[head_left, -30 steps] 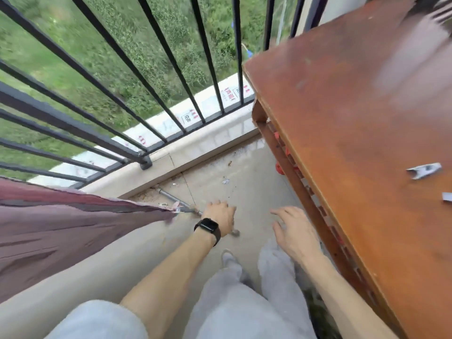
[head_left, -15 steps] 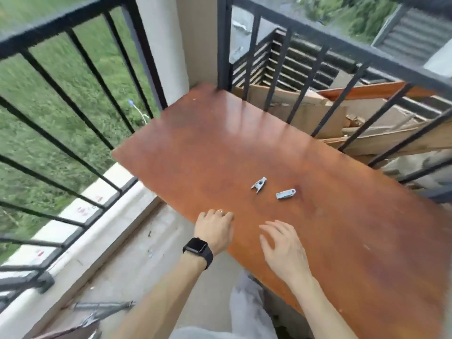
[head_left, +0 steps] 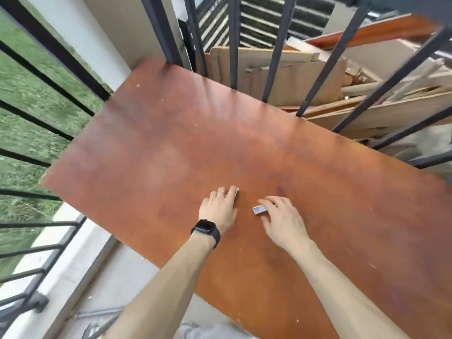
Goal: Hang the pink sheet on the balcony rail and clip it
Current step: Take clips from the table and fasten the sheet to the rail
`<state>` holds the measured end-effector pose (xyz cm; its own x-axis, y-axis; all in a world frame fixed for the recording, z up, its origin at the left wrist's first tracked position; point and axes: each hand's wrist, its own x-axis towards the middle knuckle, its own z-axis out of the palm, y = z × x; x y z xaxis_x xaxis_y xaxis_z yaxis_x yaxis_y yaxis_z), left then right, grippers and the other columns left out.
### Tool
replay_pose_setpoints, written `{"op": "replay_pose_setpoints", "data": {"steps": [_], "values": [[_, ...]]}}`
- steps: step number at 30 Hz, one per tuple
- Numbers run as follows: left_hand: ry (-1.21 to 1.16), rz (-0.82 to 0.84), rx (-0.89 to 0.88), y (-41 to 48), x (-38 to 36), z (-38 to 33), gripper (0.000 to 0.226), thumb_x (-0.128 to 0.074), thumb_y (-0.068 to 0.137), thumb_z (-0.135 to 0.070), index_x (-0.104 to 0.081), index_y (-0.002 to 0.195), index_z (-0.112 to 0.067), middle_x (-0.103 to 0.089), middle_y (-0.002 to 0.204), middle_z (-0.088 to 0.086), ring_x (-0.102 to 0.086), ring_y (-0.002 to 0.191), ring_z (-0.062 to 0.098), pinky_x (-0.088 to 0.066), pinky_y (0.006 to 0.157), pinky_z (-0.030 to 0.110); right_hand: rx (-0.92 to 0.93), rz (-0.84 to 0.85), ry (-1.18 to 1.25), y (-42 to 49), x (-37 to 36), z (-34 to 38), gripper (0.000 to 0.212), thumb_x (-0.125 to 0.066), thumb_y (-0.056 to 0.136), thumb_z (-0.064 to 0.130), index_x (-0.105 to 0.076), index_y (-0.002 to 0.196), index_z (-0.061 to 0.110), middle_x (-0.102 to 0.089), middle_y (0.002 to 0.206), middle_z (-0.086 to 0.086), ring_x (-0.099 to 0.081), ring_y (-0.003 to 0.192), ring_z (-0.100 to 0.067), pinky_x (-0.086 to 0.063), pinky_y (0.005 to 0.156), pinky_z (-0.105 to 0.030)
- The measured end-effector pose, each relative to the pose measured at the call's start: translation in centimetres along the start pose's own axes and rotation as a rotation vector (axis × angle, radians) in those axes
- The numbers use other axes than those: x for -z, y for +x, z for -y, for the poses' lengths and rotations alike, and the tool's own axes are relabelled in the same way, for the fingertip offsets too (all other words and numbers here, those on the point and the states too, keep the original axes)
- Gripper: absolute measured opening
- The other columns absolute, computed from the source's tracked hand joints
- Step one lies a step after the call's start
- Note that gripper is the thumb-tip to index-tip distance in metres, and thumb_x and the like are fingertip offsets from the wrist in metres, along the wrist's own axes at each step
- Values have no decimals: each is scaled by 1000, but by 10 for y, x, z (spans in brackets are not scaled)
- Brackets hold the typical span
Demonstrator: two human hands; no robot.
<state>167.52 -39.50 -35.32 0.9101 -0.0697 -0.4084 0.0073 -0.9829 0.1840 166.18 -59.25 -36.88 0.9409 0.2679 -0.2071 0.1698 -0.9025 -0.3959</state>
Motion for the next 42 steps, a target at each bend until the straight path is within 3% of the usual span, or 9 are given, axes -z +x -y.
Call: {"op": "replay_pose_setpoints", "data": {"steps": [5,9,13,18,28,34,37,39,42], "values": [[-55,-1,19,-9,-11,9,46,-44,94,-8,-38,134,-29,-51,119,4,-53,104,28,-46,74,38,36,-2,-45,1,-5,-11,33,-74,81,11,-69,111,23,-64,114,1,-58,105,-26,-50,74,-36],[-12,34,21,-55,-7,32,51,-44,91,-6,-39,137,-29,-53,118,3,-54,105,28,-37,70,33,43,107,-31,-15,8,10,21,-69,88,17,-70,107,23,-64,108,5,-57,101,-26,-49,78,-39],[-60,7,95,-130,-6,72,50,-45,91,-9,-40,136,-29,-56,115,3,-57,100,29,-40,69,36,141,293,-49,-39,12,68,20,-60,94,32,-63,112,25,-64,108,4,-58,102,-25,-47,84,-39],[-186,-108,297,-263,-9,125,46,-46,91,-9,-50,133,-28,-62,111,4,-61,100,33,-46,69,39,314,465,-81,-82,-7,179,17,-56,92,35,-59,108,28,-69,102,-1,-63,98,-32,-44,71,-37],[-240,-349,998,-586,-32,205,46,-47,95,-15,-44,137,-32,-58,126,1,-55,112,28,-47,87,39,1043,634,-132,-243,-72,451,27,-55,95,46,-59,118,34,-68,116,4,-63,111,-26,-45,80,-33],[-321,-554,1507,-737,-69,176,51,-50,89,-11,-48,134,-35,-60,124,-2,-56,112,26,-46,84,38,1640,746,-111,-363,-88,563,27,-58,94,36,-58,118,23,-70,106,-8,-63,100,-34,-45,72,-36],[-320,-707,1707,-793,-89,144,48,-59,80,-7,-61,123,-29,-68,109,3,-65,94,31,-54,71,41,1890,794,-103,-417,-104,598,27,-46,97,47,-55,116,30,-68,108,3,-66,93,-30,-53,69,-42],[-337,-764,1846,-830,-101,124,47,-59,80,-10,-61,124,-28,-68,111,2,-65,97,31,-54,74,38,2007,828,-75,-456,-110,619,29,-38,99,51,-53,118,34,-66,114,13,-67,92,-22,-54,68,-44],[-340,-832,2019,-885,-118,105,47,-56,86,-15,-57,131,-29,-65,119,-2,-60,106,28,-48,81,35,2097,872,32,-520,-122,647,16,-53,99,39,-56,113,33,-69,111,17,-68,84,-16,-55,61,-40]]}}
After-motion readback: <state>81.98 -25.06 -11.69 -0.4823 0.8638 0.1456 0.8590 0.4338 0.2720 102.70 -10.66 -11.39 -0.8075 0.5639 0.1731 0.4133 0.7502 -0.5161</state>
